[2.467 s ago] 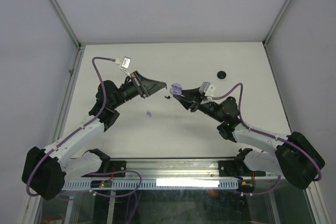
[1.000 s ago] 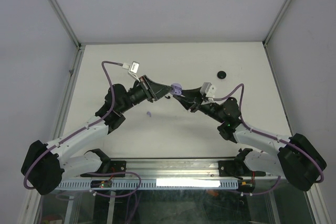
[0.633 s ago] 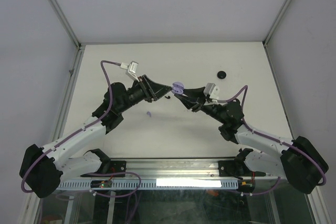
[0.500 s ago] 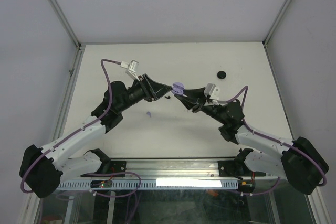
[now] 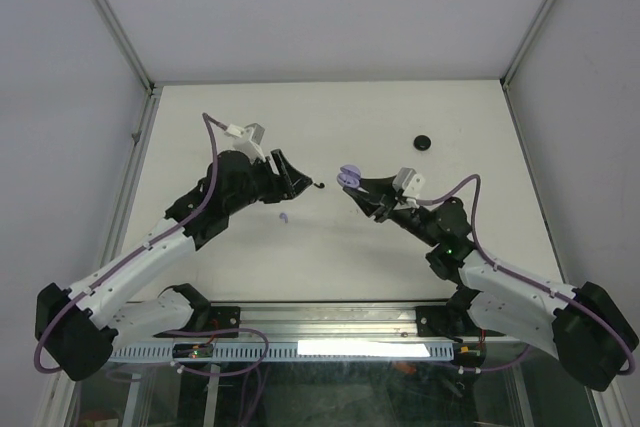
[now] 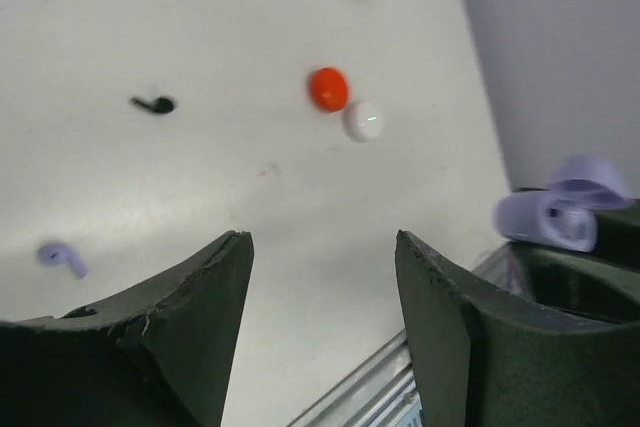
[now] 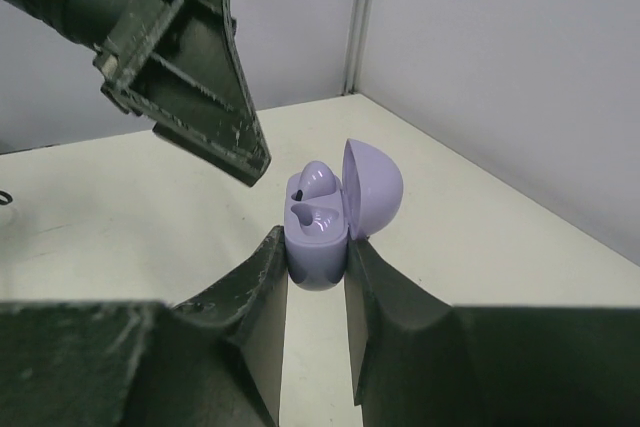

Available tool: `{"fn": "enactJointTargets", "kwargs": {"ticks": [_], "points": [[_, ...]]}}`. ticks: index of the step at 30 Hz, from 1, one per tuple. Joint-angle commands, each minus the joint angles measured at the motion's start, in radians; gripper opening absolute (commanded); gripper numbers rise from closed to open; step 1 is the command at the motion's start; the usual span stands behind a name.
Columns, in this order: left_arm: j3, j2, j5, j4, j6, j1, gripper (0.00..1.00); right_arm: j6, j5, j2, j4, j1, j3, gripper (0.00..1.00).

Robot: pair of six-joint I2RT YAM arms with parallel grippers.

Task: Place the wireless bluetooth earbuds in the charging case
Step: Pick up the earbud from the center of the board.

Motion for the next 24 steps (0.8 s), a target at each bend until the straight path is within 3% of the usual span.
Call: {"fn": "enactJointTargets", "kwargs": {"ticks": [1, 12, 24], "points": [[0.027, 0.067, -0.134, -0.253, 0.036, -0.008, 0.61, -0.053, 0.065, -0.061, -0.043, 0.005, -0.028, 0.0], [0.12, 0.366, -0.28, -0.386, 0.064, -0.02, 0.59, -0.089, 0.092, -0.089, -0.074, 0.005, -0.064, 0.0], [0.269, 0.636, -0.336, -0.467, 0.136, -0.024, 0.44, -0.091, 0.113, -0.12, -0.064, 0.005, -0.094, 0.0]]}}
